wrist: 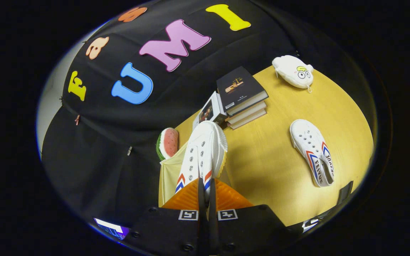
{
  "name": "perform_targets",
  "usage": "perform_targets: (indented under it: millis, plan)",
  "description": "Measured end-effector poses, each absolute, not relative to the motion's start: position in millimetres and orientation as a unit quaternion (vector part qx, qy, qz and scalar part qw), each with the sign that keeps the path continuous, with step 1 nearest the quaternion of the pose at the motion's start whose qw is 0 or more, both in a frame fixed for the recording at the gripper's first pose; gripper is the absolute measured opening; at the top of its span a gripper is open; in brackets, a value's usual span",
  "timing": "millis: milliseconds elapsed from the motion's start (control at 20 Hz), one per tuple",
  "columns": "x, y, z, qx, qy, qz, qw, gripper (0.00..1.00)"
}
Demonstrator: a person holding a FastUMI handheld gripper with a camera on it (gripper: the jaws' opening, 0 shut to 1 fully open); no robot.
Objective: Open the storage box then place both shoes into the box .Put the left shoe in first, then the right shoe, with the right side of both shoes facing outward in a uniform manner.
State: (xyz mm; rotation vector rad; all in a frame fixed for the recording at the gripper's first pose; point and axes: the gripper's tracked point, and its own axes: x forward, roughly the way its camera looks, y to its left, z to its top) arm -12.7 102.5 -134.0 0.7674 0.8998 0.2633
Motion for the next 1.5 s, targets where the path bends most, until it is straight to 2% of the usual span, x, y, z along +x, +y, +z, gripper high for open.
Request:
perform_targets:
  millis: [250, 600, 1500]
  plan:
    - [-2, 180, -127, 0.361, 0.432, 0.161, 0.811, 0.05]
    - [-2, 264, -161, 0.349, 0.476, 0.19, 0.785, 0.05]
    - [-1, 300, -258, 0.329, 0.567, 0.163, 0.737, 0.05]
